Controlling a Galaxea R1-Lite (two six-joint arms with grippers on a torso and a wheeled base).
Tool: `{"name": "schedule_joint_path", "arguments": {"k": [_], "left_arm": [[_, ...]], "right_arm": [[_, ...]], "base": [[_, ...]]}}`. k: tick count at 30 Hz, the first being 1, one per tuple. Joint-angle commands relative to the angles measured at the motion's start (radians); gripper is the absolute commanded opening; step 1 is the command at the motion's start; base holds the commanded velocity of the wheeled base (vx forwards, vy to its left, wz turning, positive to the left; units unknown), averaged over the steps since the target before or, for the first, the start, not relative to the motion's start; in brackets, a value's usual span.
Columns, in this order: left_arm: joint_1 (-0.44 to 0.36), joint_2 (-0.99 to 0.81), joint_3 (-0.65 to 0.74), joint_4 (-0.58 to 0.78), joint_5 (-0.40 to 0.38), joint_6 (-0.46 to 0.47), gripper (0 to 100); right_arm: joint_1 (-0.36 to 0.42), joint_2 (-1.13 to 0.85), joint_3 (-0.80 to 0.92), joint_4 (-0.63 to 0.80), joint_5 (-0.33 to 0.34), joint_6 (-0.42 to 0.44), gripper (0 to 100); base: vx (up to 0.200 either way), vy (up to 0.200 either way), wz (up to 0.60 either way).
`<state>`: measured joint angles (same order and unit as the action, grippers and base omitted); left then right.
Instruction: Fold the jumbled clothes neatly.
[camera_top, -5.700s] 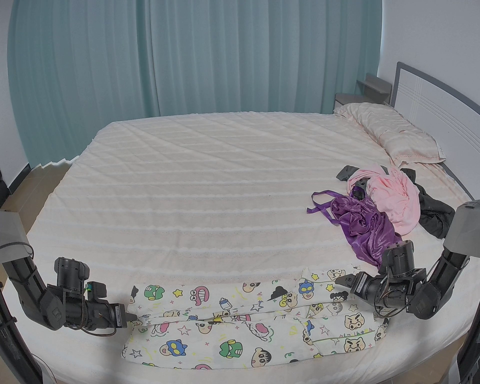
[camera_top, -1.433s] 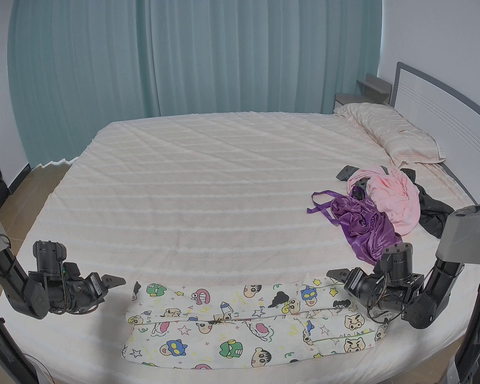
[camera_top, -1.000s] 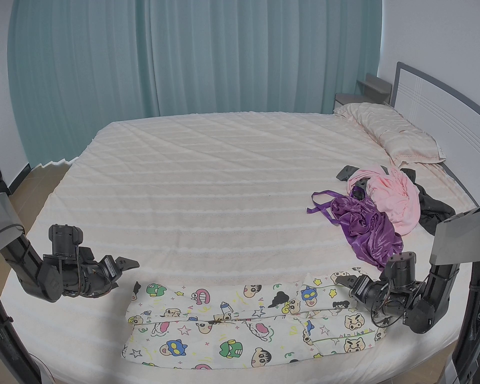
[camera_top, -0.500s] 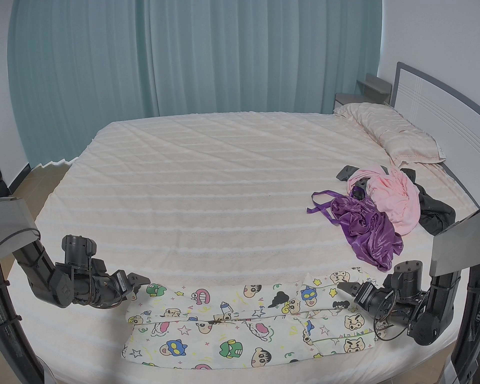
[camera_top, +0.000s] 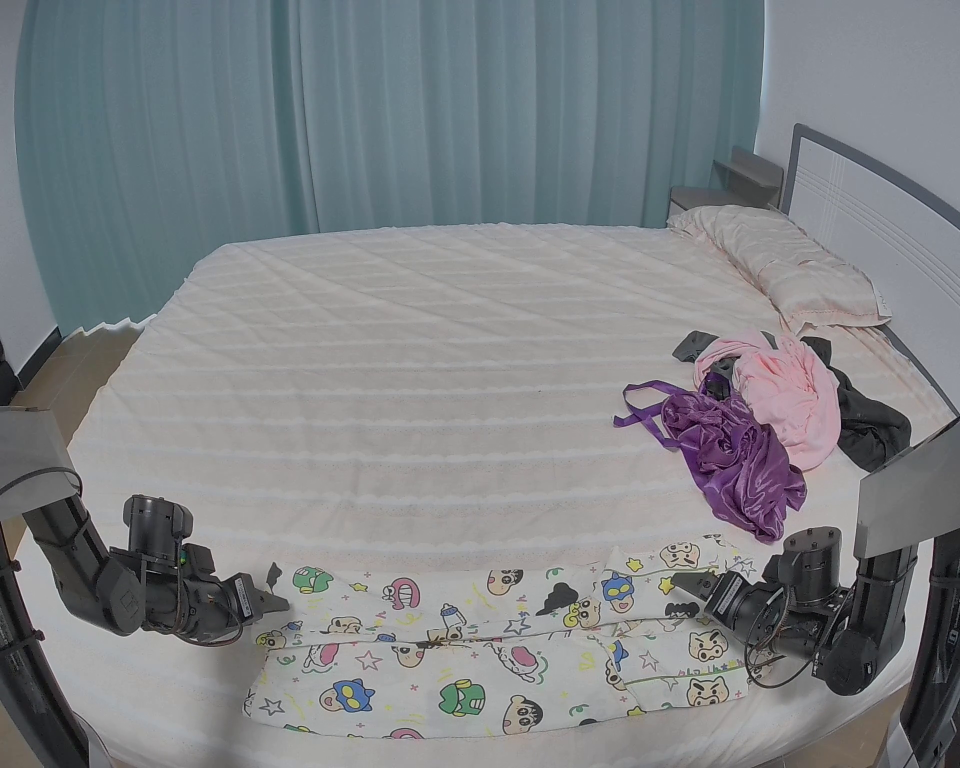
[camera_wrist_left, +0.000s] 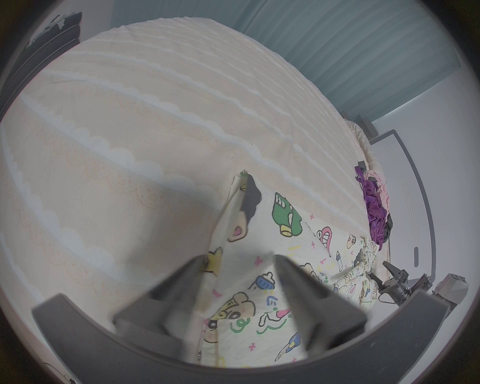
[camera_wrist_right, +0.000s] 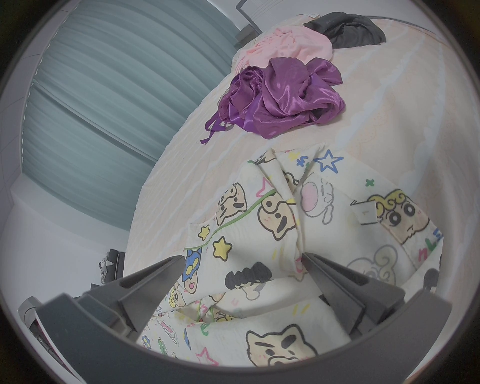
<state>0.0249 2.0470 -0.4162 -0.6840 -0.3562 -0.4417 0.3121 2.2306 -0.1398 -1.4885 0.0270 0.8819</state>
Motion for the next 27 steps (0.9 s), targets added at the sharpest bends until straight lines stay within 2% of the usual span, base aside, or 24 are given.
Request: {"name": "schedule_joint_path", "arguments": {"k": [1,11,16,18,27], "left_arm": [[0.004,-0.002,0.008,0.000,0.000,-0.002,0],[0.003,-0.059,0.020,0.000,-0.004,-0.011,0],[0.001,-0.093,0.019,-0.008,-0.055,-0.026,0],[0.001,-0.093,0.019,-0.046,-0.086,-0.068,0],[0.017,-0.016,0.037,-0.138,-0.050,-0.060,0]], "right_arm": [[0.001,0.004,0.002,-0.001,0.001,0.000,100],[0.002,0.004,0.002,-0.001,0.001,-0.001,100],[0.002,0.004,0.002,-0.001,0.001,-0.001,100],[0.002,0.004,0.002,-0.001,0.001,-0.001,100],[0.002,0.004,0.002,-0.001,0.001,-0.001,100]], "base": [[0.000,0.000,0.00],[0.000,0.000,0.00],[0.000,0.000,0.00],[0.000,0.000,0.00],[0.000,0.000,0.00]]}}
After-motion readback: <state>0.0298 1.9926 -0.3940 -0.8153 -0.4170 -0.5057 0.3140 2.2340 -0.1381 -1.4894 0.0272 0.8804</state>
